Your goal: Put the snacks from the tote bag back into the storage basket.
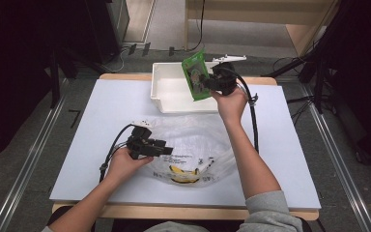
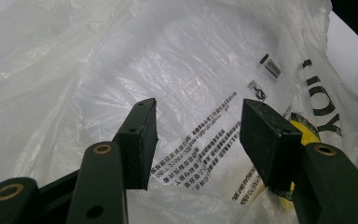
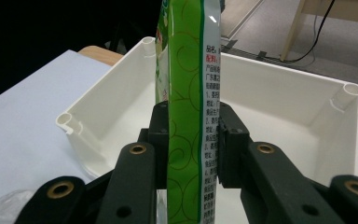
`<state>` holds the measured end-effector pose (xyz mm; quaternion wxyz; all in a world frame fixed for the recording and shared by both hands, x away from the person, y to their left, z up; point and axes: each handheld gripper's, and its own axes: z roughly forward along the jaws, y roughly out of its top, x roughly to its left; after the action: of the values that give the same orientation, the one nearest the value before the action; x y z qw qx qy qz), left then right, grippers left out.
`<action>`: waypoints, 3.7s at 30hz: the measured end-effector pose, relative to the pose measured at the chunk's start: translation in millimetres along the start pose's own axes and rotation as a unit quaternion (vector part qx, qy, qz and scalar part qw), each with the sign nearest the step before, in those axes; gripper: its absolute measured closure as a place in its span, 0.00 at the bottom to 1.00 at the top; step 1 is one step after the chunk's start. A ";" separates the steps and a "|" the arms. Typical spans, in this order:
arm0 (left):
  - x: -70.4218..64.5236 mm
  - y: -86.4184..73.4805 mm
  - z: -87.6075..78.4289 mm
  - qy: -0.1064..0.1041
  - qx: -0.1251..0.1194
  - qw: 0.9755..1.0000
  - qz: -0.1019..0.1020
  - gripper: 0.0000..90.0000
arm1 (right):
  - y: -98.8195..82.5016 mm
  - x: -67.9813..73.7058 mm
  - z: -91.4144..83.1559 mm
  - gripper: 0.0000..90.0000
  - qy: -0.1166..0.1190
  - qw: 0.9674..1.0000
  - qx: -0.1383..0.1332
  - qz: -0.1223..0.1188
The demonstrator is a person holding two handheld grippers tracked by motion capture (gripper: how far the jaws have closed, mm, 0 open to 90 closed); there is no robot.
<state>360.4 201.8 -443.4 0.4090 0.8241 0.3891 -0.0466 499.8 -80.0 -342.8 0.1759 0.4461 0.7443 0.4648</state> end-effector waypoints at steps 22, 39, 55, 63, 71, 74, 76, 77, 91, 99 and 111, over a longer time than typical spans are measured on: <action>-2.5 -7.1 -11.6 0.012 -0.012 1.000 0.005 0.53 | 37.3 -7.1 43.3 0.82 -0.020 1.000 0.004 0.002; 0.0 -6.7 -9.6 0.009 -0.007 1.000 0.002 0.54 | 39.9 -25.3 87.8 0.82 -0.040 0.999 0.017 0.029; 0.2 -5.5 -7.4 0.001 -0.006 1.000 0.003 0.54 | 32.4 -16.4 125.4 0.82 -0.064 0.997 0.008 0.034; 0.2 -5.2 -7.1 0.001 -0.005 1.000 0.003 0.54 | 22.2 -19.7 132.8 0.82 -0.064 0.997 0.000 0.043; -0.2 -5.0 -6.1 0.002 -0.004 1.000 0.003 0.54 | 18.0 -20.7 133.7 0.81 -0.059 0.997 0.006 0.042; -0.3 -5.0 -6.1 0.003 -0.005 1.000 0.002 0.54 | 14.9 -20.9 134.6 0.81 -0.055 0.998 0.013 0.041; -0.3 -4.9 -5.8 0.003 -0.004 1.000 0.002 0.54 | 13.0 -21.5 136.7 0.81 -0.048 0.998 0.021 0.042; -0.4 -4.9 -5.5 0.003 -0.002 1.000 0.004 0.54 | 11.1 -22.0 139.2 0.81 -0.043 0.998 0.030 0.044; 0.4 -5.1 -5.8 0.003 -0.001 1.000 0.004 0.54 | 10.9 -23.5 148.4 0.79 -0.030 0.998 0.048 0.037; 0.6 -5.1 -5.3 0.004 0.000 1.000 0.004 0.54 | 6.5 -31.5 154.6 0.73 -0.026 0.996 0.072 0.052; 0.4 -5.2 -5.2 0.005 0.001 1.000 0.006 0.54 | 3.4 -37.5 156.1 0.65 -0.046 0.993 0.094 0.050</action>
<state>355.9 207.6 -443.4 0.4062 0.8271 0.3863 -0.0405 627.4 -26.9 -424.6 0.1443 0.5180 0.7526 0.3802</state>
